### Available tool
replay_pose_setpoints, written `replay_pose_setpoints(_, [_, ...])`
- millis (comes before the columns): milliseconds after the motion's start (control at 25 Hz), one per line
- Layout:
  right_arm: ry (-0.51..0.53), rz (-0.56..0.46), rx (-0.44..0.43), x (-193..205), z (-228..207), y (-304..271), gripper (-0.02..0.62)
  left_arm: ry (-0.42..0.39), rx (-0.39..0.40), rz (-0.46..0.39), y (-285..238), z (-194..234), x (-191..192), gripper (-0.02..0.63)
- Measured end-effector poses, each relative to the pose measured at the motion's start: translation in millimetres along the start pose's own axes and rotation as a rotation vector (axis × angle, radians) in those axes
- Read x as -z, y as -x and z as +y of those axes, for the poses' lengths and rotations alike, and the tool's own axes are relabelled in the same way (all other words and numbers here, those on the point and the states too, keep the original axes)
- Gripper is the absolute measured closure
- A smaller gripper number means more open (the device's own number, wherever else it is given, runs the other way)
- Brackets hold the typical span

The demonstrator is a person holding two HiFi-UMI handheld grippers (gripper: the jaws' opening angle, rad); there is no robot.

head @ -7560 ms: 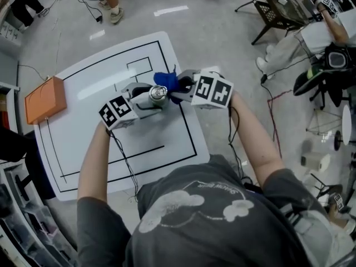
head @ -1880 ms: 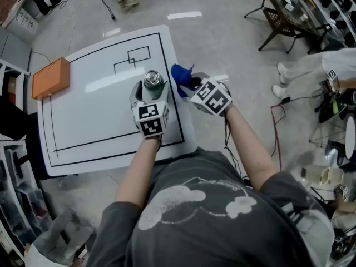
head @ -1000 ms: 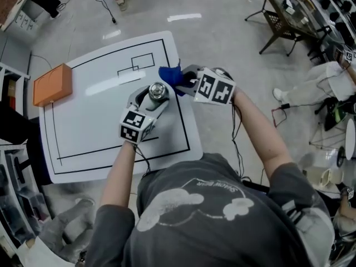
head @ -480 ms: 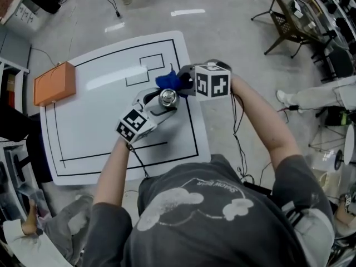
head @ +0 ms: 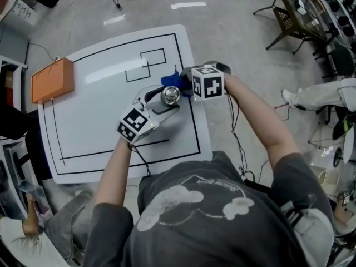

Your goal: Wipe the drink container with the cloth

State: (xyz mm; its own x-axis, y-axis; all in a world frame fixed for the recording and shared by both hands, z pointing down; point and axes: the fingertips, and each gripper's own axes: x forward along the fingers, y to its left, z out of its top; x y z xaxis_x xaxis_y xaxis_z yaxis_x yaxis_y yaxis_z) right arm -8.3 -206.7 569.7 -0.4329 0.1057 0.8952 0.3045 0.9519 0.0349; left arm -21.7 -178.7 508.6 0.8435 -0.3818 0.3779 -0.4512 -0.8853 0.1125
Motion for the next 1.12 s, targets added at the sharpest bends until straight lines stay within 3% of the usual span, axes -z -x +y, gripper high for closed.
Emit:
replay_pose_setpoints(320, [-0.173,-0.017,0.126,4,2,1,0.554,0.079,-0.028,-0.039,4,2,4,0.278])
replay_pose_setpoints(600, [-0.394,-0.043,0.363,5,8,13,0.554,0.167,-0.077,-0.103,33,1,2,0.278])
replay_pose_setpoints(800, [-0.582,-0.046,0.540,7,21,31,0.554,0.163,-0.086,-0.129,51,1,6,0.278])
replay_pose_setpoints(1000, [-0.764,-0.113,0.715,3,37,50,0.552,0.194,-0.064,-0.160,60,2,6,0.281])
replay_pose_setpoints(1120, [-0.846,-0.180,0.809,1,43,60,0.552,0.217,-0.063,-0.179,64,4,7,0.341])
